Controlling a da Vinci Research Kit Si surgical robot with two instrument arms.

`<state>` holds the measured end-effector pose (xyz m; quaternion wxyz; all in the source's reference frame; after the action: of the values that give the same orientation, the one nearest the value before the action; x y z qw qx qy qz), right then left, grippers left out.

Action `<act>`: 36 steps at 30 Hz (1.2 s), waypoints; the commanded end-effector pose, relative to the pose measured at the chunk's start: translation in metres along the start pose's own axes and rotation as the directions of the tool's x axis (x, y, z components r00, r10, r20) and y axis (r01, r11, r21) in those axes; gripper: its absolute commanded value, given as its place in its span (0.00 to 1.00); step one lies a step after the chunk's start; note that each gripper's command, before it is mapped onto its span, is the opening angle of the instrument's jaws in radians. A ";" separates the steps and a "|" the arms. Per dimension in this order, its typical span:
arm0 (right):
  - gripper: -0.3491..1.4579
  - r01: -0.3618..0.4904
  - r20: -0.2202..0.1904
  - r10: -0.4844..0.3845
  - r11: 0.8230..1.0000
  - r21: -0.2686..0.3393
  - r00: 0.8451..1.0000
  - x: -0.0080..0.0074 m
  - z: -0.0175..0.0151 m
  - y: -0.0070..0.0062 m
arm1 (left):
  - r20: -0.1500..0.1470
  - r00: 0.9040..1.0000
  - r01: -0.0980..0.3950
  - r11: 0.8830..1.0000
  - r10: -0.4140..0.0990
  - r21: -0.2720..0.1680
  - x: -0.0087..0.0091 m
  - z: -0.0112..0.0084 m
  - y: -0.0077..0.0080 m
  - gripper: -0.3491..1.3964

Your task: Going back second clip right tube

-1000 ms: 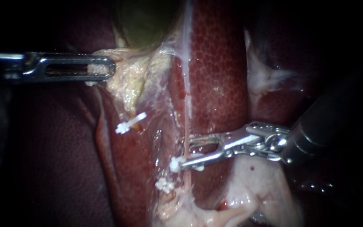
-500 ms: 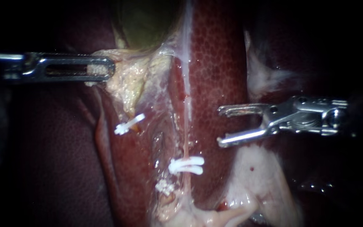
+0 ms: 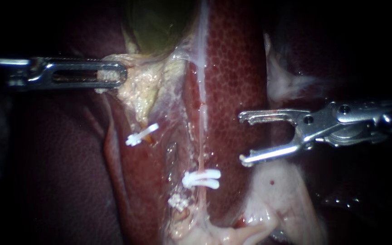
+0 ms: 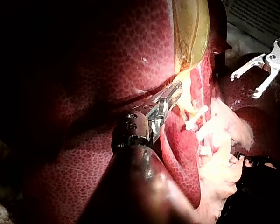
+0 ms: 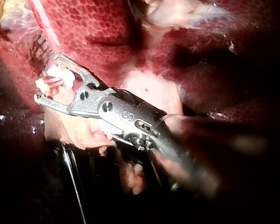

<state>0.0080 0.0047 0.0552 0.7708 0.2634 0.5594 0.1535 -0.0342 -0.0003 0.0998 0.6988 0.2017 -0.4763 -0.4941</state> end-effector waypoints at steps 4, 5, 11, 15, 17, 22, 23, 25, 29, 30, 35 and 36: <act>0.53 0.000 0.000 0.000 1.000 0.000 1.000 -0.0002 -0.0001 0.0001 | 0.003 1.000 -0.007 1.000 0.007 -0.004 0.0010 0.0012 0.0004 0.00; 0.53 0.000 0.000 0.000 1.000 0.000 1.000 -0.0002 -0.0001 0.0001 | -0.003 1.000 -0.009 1.000 0.009 -0.003 0.0014 0.0016 0.0005 0.00; 0.53 0.000 0.000 0.000 1.000 0.000 1.000 -0.0002 -0.0002 0.0001 | -0.020 1.000 -0.018 1.000 0.018 0.007 0.0028 0.0039 0.0003 0.00; 0.52 0.000 0.000 0.000 1.000 0.000 1.000 -0.0002 -0.0002 0.0001 | -0.028 0.999 -0.021 1.000 0.022 0.013 0.0035 0.0053 0.0003 0.00; 0.52 0.000 0.000 0.000 1.000 0.000 1.000 -0.0002 -0.0002 0.0001 | -0.031 0.999 -0.023 1.000 0.023 0.014 0.0037 0.0059 0.0003 0.00; 0.52 0.000 0.000 0.000 1.000 0.000 1.000 -0.0002 -0.0002 0.0000 | -0.035 0.999 -0.031 0.999 0.032 0.019 0.0041 0.0068 0.0002 0.00; 0.52 0.000 0.000 0.000 1.000 0.000 1.000 -0.0002 -0.0002 0.0000 | -0.035 0.999 -0.031 0.999 0.032 0.019 0.0041 0.0069 0.0002 0.00; 0.52 0.000 0.000 0.000 1.000 0.000 1.000 -0.0002 -0.0003 0.0000 | -0.035 0.999 -0.032 0.999 0.032 0.019 0.0042 0.0069 0.0002 0.00; 0.52 0.005 0.000 -0.005 1.000 0.000 1.000 -0.0001 -0.0003 0.0000 | -0.035 0.999 -0.032 0.999 0.032 0.019 0.0042 0.0068 0.0002 0.00; 0.52 0.005 0.000 -0.005 1.000 0.000 1.000 -0.0001 -0.0003 -0.0001 | -0.035 0.999 -0.032 0.999 0.032 0.019 0.0042 0.0068 0.0002 0.00; 0.52 0.010 0.001 -0.010 1.000 0.001 1.000 0.0001 -0.0004 -0.0001 | -0.035 0.999 -0.032 0.999 0.033 0.019 0.0042 0.0068 0.0002 0.00; 0.52 0.010 -0.002 -0.010 1.000 0.000 1.000 0.0001 -0.0004 -0.0001 | -0.035 0.999 -0.032 0.999 0.033 0.019 0.0042 0.0068 0.0002 0.00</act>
<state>0.0077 0.0046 0.0549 0.7712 0.2596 0.5620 0.1484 -0.0397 -0.0027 0.1051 0.7131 0.2092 -0.4717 -0.4746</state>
